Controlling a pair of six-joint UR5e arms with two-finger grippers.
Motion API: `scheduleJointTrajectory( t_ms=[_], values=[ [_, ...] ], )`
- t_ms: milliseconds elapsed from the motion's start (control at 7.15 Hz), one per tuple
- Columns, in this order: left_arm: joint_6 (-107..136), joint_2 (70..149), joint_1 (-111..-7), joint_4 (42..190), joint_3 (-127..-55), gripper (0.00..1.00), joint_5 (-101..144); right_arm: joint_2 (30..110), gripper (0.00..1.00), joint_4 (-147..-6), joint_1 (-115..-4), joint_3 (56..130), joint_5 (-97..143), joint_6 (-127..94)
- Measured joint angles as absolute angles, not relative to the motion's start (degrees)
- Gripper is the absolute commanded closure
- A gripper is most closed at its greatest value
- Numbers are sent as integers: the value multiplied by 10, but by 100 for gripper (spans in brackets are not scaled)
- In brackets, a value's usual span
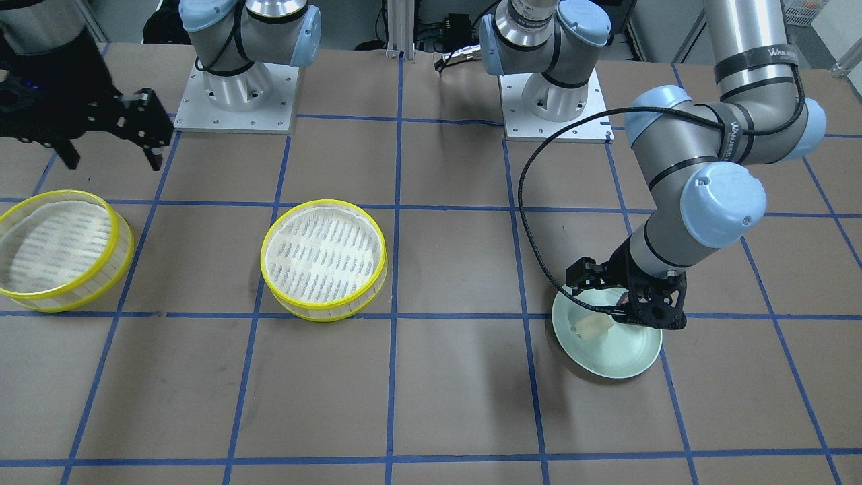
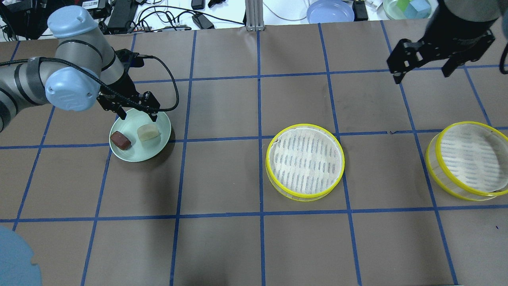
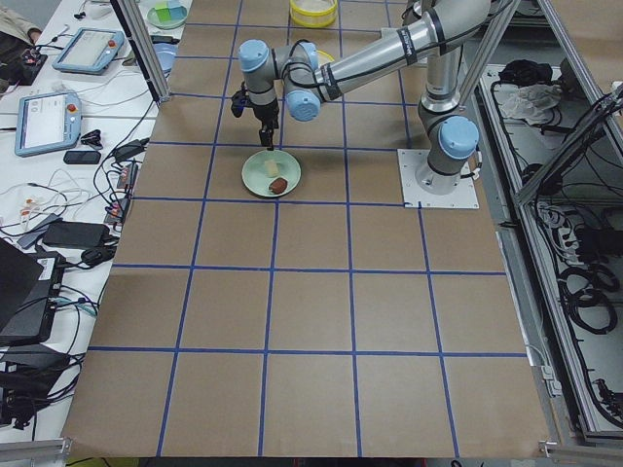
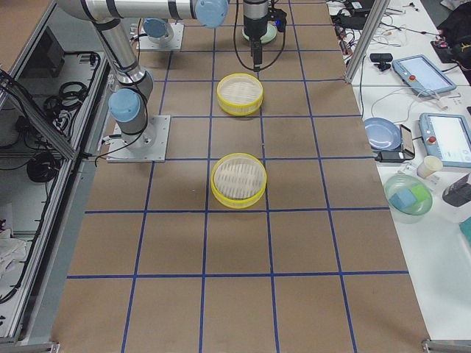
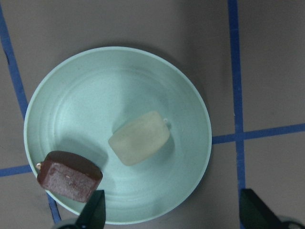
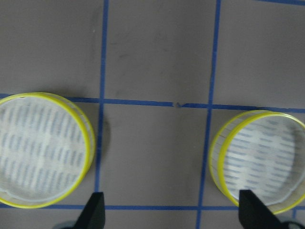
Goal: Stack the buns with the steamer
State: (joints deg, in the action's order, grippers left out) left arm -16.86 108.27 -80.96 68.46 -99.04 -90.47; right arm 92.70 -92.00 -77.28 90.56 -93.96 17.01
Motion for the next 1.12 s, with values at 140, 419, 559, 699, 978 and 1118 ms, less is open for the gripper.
scheduleJointTrajectory(
  t_ms=[140,419,559,699,978,1118],
  values=[
    [-177,1103,-809,673,-991,0,-904,921,0,-921,-691,907,-939,269],
    [-184,1139,-805,659,-991,36,-902,867,0,-936,-541,909,-941,433],
    [-186,1153,-803,653,-991,76,-901,830,0,-961,-501,910,-953,473],
    [-186,1163,-802,650,-991,100,-902,795,0,-984,-481,911,-968,497],
    [-189,1170,-796,650,-990,100,-906,730,4,-1051,-469,930,-987,534],
    [-191,1168,-792,651,-986,100,-907,705,16,-1104,-467,957,-997,547]
  ],
)
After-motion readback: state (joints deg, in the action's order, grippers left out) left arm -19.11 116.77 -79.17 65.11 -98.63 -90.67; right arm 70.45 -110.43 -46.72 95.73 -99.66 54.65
